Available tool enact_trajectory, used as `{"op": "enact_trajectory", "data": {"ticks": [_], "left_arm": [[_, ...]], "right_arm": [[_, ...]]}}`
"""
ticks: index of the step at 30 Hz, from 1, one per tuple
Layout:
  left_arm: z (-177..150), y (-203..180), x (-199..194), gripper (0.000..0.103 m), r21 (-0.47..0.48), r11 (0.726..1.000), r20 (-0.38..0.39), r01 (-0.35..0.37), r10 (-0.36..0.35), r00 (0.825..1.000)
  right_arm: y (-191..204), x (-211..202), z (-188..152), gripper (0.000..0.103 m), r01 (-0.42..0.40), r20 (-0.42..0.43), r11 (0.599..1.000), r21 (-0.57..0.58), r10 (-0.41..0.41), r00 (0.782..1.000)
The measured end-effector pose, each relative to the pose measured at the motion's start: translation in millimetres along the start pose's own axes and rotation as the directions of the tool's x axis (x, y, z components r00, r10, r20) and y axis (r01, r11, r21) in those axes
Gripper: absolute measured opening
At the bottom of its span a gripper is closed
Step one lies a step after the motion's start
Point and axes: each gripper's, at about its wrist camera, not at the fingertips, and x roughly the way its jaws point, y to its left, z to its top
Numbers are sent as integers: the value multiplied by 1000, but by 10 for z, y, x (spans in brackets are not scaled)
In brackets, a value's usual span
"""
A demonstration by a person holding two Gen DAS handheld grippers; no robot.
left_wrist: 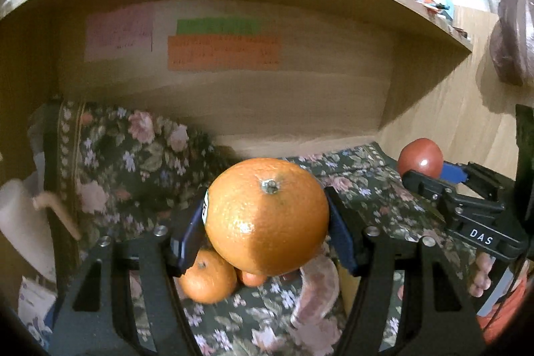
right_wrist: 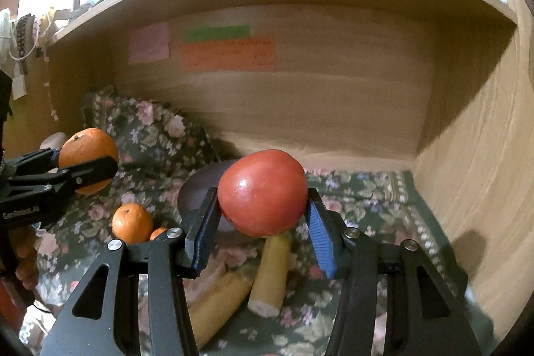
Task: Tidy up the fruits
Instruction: 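Carry the orange and tomato onto the dark plate and open both tools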
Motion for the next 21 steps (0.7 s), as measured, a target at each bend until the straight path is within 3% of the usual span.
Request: {"op": "enact_trajectory", "data": {"ticks": [13,21], "left_arm": [[276,142,608,66,5,998,-56,-57,57,997],[326,247,1126,66,11,997,-137,-81,82,987]], "right_arm": [[-66,592,267,47,-31,-70,1000,0,31,997],[-60,1046,397,47,-26,-108,999,-33,23,994]]}}
